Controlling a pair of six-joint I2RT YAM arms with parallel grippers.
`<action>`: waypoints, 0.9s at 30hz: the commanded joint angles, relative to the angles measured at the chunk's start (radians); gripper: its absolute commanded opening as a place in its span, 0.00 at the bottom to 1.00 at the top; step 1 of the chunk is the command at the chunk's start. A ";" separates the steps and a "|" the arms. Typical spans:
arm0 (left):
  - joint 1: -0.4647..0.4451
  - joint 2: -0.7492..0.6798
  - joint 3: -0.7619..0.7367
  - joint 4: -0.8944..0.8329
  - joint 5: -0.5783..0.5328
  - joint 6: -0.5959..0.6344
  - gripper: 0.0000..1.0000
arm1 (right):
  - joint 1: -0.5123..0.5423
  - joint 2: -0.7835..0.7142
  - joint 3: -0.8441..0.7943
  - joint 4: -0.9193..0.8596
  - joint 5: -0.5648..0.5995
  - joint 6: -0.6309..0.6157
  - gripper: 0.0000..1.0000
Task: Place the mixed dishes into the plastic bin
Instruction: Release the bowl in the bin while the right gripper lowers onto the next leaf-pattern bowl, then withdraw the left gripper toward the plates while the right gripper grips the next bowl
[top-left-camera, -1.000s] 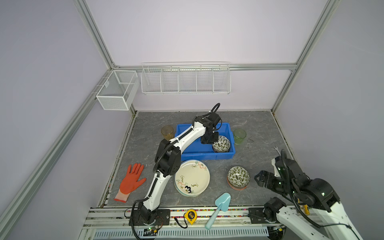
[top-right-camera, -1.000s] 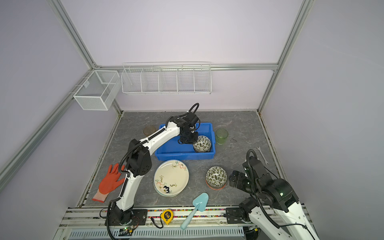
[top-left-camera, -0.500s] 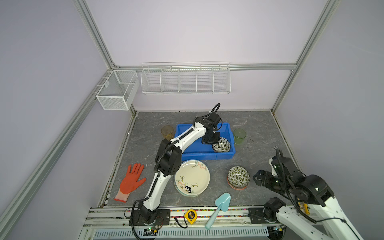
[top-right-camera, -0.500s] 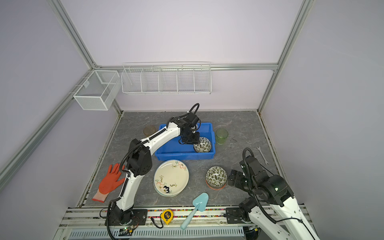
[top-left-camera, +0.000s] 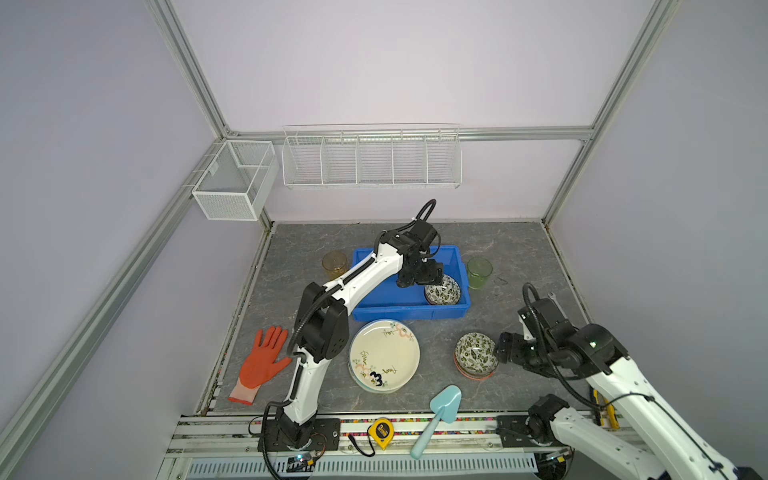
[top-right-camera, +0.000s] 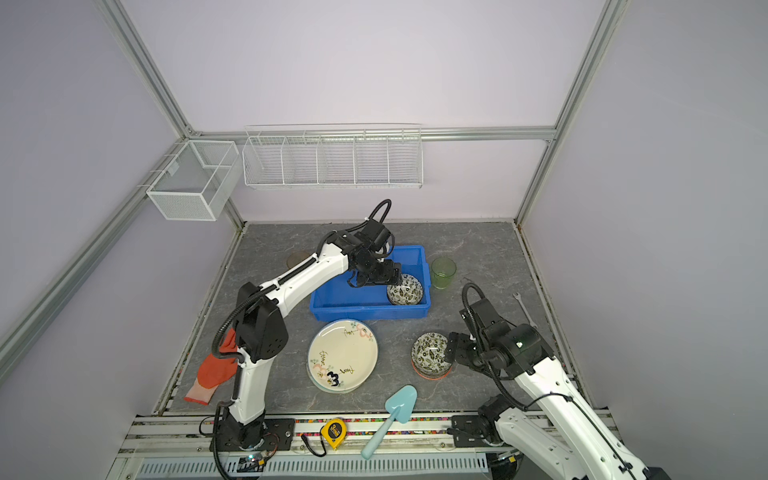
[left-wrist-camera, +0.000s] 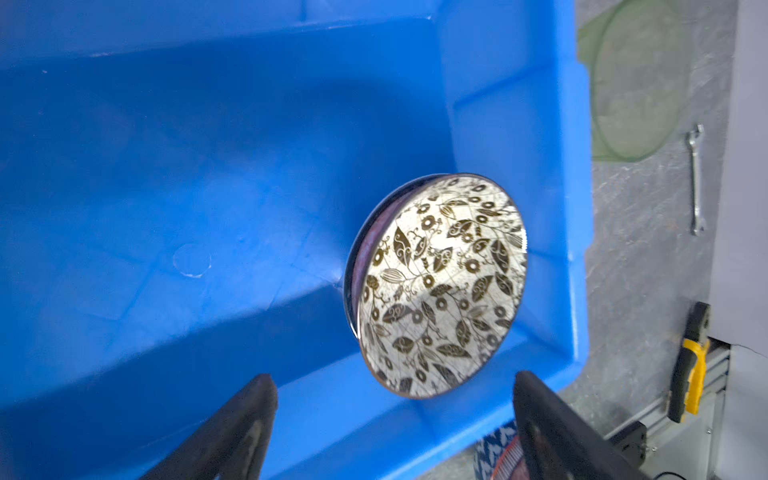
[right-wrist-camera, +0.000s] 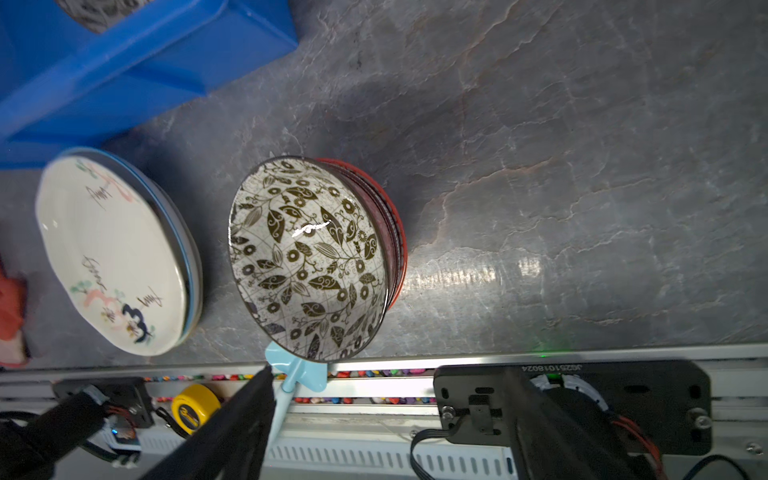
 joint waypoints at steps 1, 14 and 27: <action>0.000 -0.088 -0.040 0.001 -0.029 -0.012 0.93 | 0.005 0.038 -0.018 0.060 -0.020 -0.033 0.71; 0.000 -0.401 -0.355 0.074 -0.079 -0.083 0.96 | -0.012 0.199 -0.094 0.171 -0.014 -0.100 0.54; 0.000 -0.578 -0.585 0.093 -0.104 -0.140 0.97 | -0.025 0.277 -0.084 0.207 -0.024 -0.151 0.37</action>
